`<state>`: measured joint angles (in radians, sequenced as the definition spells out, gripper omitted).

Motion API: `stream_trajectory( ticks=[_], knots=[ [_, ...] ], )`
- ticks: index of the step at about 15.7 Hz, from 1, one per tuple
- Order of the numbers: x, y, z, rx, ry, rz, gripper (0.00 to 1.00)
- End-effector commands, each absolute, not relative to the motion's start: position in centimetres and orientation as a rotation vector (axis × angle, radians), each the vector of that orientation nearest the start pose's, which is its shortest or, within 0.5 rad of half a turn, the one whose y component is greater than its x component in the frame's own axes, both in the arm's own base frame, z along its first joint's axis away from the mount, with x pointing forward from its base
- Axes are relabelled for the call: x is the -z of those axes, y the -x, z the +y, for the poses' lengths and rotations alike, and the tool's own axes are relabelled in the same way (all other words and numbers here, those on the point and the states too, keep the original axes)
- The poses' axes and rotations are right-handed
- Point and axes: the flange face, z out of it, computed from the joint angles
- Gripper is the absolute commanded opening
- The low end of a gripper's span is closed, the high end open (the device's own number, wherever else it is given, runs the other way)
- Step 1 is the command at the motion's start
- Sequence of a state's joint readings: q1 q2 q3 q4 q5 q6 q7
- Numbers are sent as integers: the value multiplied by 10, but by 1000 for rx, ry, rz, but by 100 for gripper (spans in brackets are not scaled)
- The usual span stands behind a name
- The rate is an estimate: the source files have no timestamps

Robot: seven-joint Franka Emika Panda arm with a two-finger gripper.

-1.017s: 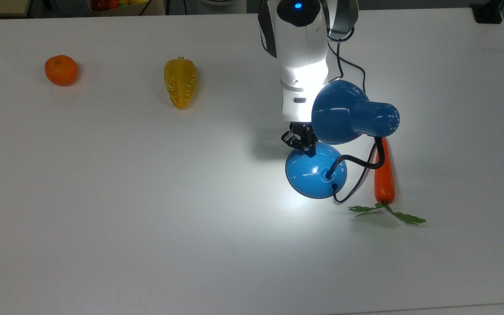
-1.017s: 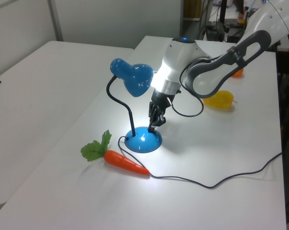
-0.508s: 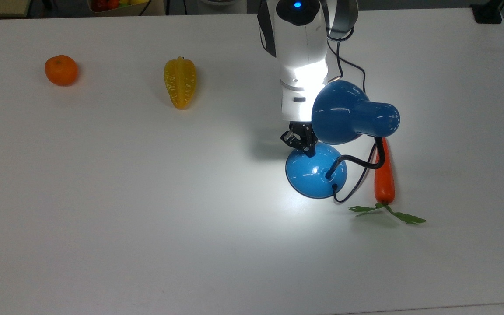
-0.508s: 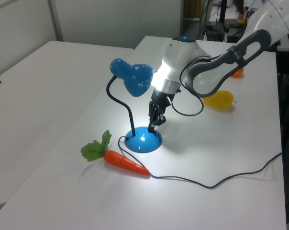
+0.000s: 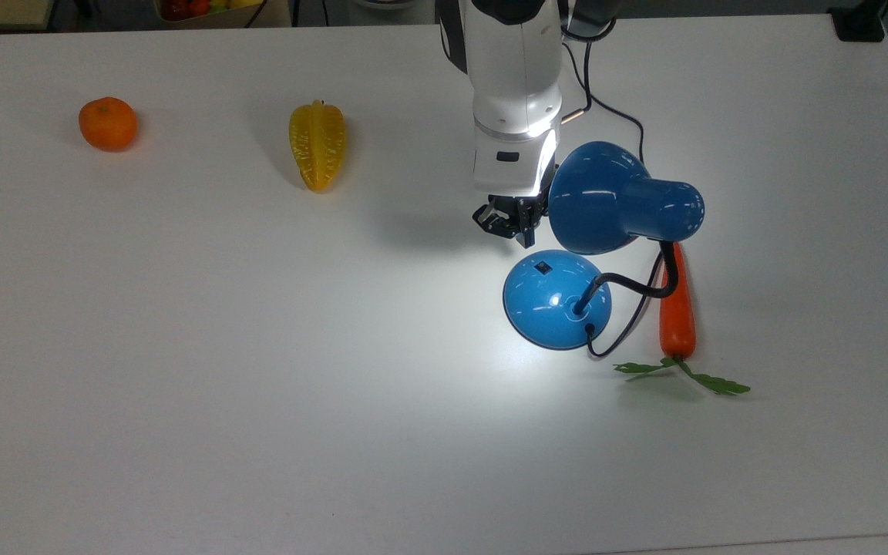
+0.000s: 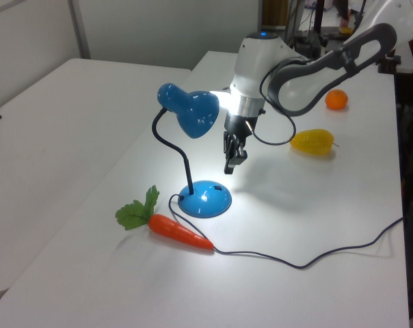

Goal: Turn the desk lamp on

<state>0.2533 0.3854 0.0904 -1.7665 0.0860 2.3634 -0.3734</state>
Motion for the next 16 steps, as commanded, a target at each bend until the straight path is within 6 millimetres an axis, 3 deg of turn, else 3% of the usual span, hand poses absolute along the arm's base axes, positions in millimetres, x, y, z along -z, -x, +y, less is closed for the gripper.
stream_trajectory(
  ticks=[1,4,9,12,13,14,15,16],
  knots=[
    [-404,-620,199,251,2887,-956,0],
    [-436,-610,173,169,2908,-916,0],
    [-493,-586,129,74,2947,-820,21],
    [-522,-572,104,41,2960,-768,43],
    [-531,-566,99,32,2961,-759,61],
    [-539,-562,92,28,2965,-743,71],
    [-551,-559,84,36,2970,-726,100],
    [-559,-556,81,27,2971,-718,100]
  ],
)
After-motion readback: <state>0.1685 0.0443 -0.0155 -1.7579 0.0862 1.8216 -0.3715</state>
